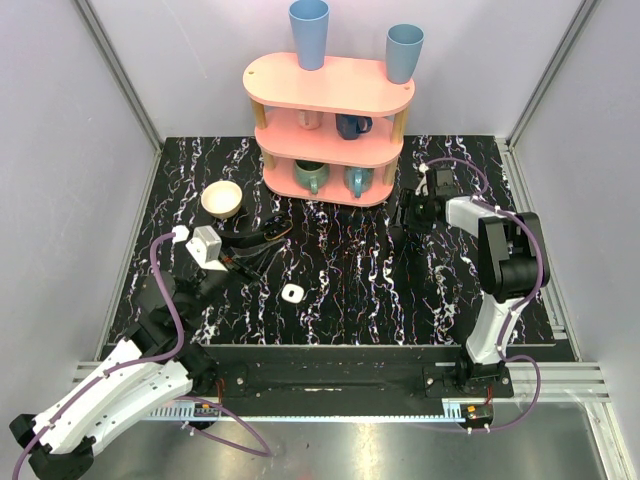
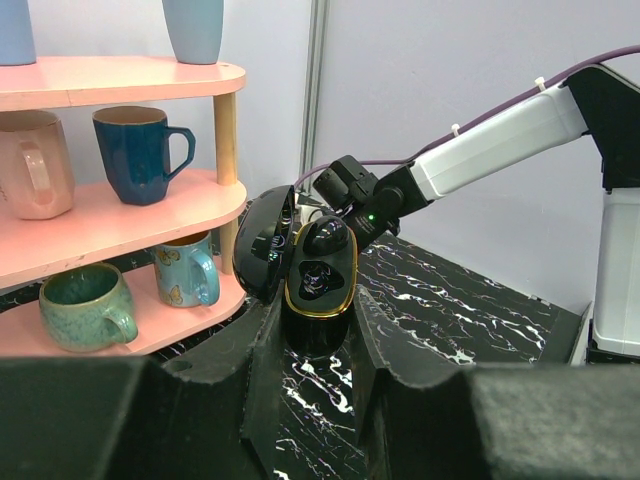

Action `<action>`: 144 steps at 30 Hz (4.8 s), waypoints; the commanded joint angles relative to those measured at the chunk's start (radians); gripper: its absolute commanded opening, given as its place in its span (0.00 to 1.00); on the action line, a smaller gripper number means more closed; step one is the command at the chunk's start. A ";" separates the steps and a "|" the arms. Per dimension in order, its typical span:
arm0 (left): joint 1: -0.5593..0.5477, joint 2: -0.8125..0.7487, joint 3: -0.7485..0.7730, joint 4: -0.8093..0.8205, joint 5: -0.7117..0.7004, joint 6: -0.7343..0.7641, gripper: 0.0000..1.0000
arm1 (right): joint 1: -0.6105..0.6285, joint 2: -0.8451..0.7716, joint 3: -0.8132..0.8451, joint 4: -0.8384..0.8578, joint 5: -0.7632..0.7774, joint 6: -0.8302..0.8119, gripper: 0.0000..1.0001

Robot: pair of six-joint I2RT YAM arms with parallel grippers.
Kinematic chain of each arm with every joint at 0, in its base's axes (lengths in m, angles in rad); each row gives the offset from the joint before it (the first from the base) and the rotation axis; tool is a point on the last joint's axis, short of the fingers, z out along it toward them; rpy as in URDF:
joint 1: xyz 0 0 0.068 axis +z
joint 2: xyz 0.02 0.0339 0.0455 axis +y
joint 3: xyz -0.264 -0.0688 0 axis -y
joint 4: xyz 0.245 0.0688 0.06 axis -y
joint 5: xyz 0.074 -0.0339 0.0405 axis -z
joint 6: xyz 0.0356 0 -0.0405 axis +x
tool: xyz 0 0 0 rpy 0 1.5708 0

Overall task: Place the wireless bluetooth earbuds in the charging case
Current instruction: Adjust the left earbud at the center of the board, then pick up the left earbud from the center of the board, then insert the left earbud into the left side groove of the charging case.

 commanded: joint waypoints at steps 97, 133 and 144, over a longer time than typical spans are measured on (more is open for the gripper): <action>0.002 0.020 0.006 0.060 -0.031 0.004 0.00 | 0.112 0.150 0.226 -0.212 0.431 -0.033 0.34; 0.002 0.040 0.007 0.083 -0.016 -0.015 0.00 | 0.227 -0.429 -0.023 0.047 0.449 0.008 0.12; 0.002 0.086 0.013 0.140 0.016 -0.065 0.00 | 0.479 -0.877 -0.102 0.251 0.607 0.031 0.12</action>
